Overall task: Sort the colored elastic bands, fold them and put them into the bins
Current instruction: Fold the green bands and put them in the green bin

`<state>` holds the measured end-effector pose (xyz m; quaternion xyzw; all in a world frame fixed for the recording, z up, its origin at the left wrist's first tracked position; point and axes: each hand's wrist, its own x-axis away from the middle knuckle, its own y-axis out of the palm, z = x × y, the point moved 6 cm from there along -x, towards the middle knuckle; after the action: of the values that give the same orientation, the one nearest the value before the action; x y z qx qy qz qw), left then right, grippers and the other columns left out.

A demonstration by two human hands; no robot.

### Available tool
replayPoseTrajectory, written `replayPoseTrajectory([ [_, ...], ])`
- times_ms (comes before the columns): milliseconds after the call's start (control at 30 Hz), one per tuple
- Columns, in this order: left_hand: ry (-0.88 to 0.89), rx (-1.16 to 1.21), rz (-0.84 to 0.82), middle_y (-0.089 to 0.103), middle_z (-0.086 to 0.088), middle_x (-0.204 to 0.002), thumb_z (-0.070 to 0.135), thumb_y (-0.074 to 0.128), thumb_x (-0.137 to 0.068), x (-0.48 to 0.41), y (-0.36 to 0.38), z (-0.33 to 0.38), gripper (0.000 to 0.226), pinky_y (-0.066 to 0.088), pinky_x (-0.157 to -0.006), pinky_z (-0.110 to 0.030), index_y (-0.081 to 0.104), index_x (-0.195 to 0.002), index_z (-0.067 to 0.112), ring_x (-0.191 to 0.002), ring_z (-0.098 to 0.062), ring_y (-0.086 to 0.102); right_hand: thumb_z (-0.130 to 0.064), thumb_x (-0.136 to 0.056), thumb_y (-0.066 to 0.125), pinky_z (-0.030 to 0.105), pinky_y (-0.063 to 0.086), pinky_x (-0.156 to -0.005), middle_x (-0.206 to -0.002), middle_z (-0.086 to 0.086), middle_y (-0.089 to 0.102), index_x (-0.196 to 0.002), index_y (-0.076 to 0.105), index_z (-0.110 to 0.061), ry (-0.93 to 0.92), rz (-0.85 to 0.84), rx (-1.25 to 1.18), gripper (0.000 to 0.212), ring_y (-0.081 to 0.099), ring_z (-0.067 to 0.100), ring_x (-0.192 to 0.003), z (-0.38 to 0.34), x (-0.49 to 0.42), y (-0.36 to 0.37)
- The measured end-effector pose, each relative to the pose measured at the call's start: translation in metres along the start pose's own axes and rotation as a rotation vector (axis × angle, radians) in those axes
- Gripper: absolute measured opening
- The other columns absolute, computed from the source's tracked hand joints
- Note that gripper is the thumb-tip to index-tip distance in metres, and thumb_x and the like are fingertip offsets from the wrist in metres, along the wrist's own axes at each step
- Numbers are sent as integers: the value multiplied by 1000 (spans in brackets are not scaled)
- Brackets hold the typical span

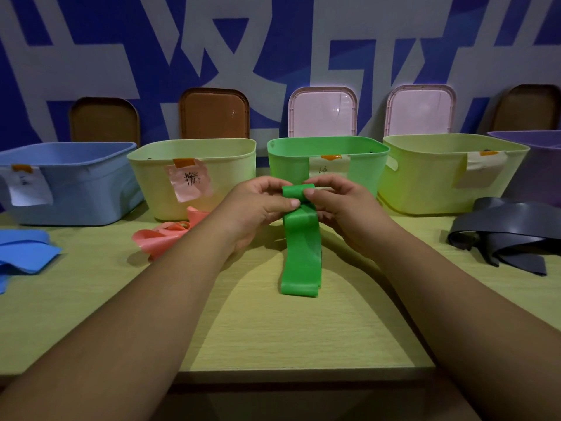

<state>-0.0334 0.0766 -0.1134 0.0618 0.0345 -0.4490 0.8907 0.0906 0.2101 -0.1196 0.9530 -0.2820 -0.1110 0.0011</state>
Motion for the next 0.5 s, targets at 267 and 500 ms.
replayPoseTrajectory([
  [267,-87,8,-55,81,-11,-110,15,78,-95,2,3,-8,34,61,-85,-31,71,-126,4,-98,-20,80,1,-95,75,56,57,-107,-116,16,79,-122,73,-8,-18,-5,-23,29,74,39,-115,0,-1,-2],
  [500,-29,-24,-24,81,-13,-110,-2,78,-90,0,-1,-5,37,63,-84,-32,71,-123,12,-104,-27,79,4,-96,70,52,59,-105,-119,17,77,-126,71,-9,18,-35,-44,33,75,37,-113,1,0,1],
])
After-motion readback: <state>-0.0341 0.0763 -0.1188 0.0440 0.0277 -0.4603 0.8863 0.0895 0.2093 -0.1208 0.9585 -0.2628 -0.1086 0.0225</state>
